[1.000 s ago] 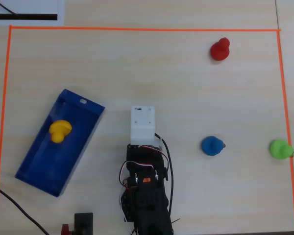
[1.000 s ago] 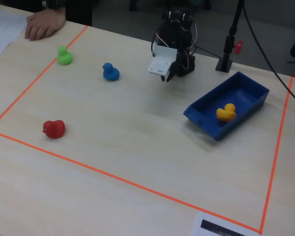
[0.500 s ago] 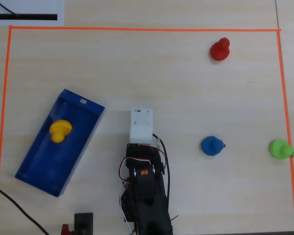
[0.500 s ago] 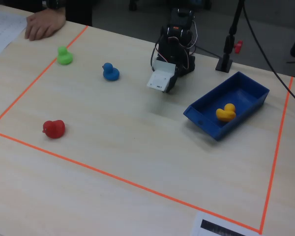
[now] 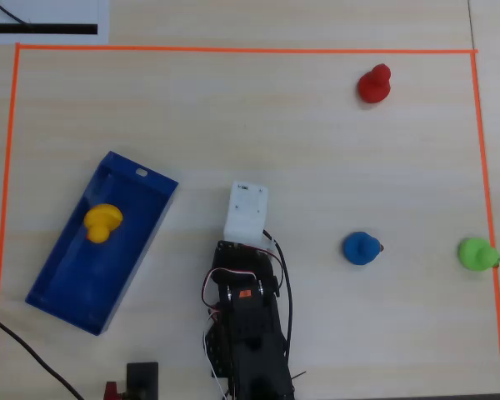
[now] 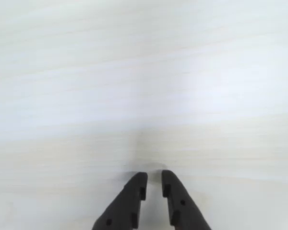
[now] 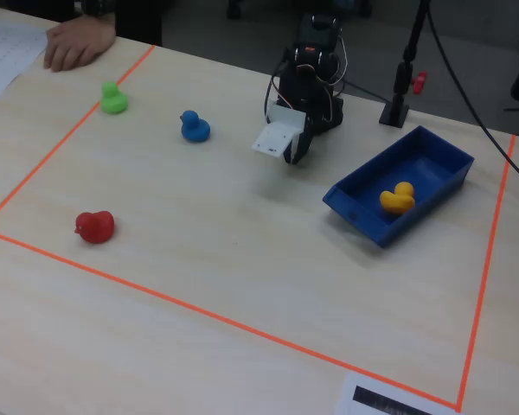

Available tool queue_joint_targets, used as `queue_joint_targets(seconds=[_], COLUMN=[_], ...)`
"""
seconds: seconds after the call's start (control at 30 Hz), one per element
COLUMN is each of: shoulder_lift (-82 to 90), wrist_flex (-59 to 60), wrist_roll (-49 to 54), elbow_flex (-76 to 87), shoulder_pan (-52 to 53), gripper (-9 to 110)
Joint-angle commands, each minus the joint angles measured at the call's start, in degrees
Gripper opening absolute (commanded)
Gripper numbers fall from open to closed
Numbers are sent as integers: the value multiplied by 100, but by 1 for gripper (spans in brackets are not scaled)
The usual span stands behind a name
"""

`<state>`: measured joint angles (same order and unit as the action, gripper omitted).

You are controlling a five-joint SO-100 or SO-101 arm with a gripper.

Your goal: Grasp yellow duck and put it into box.

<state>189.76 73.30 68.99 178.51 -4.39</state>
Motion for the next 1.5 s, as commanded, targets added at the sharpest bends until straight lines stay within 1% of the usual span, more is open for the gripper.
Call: queue_joint_targets(seconds=[0.0,0.3,0.4,1.47], shoulder_lift=[0,0,0,0], wrist_flex=[132,158,158,158], wrist_roll=[62,62,62,62], elbow_flex=[-26,-26,-26,-26], shoulder_pan=[105,237,237,237], gripper=[0,0,4,4])
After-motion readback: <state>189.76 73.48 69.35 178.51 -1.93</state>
